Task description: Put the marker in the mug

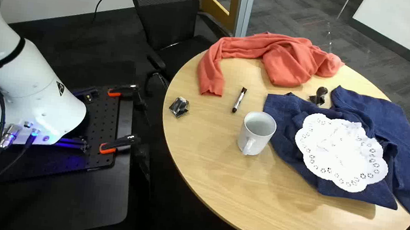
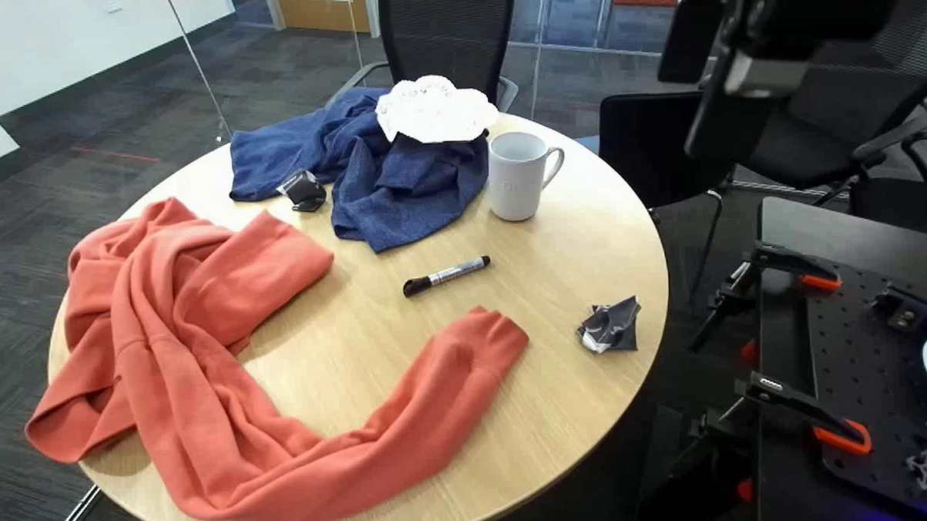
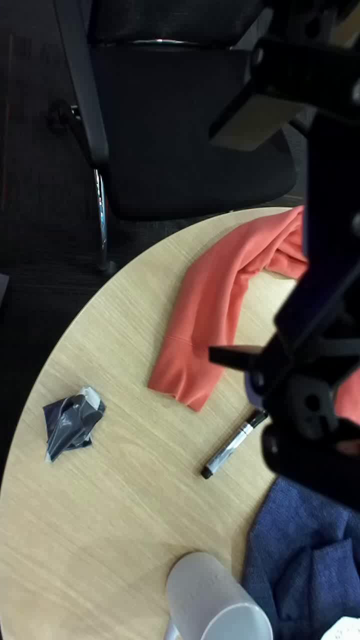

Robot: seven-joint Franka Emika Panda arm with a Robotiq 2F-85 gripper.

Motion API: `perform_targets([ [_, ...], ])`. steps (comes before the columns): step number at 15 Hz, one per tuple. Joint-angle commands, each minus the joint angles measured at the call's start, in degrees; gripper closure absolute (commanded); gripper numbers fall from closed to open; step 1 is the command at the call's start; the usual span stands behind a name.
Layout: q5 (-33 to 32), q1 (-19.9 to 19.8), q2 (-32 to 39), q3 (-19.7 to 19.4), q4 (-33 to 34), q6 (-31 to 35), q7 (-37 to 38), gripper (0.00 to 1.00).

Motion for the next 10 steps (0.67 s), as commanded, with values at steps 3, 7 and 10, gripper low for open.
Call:
perform_targets([
  [3,0.0,0.0,0.0,0.0,0.1,-0.1,0.0,0.0],
  [7,0.0,0.0,0.0,0.0,0.1,-0.1,0.0,0.0],
  [10,-0.2,0.3,1.9,-0.8,1.8,1.1,-4.2,0.0],
])
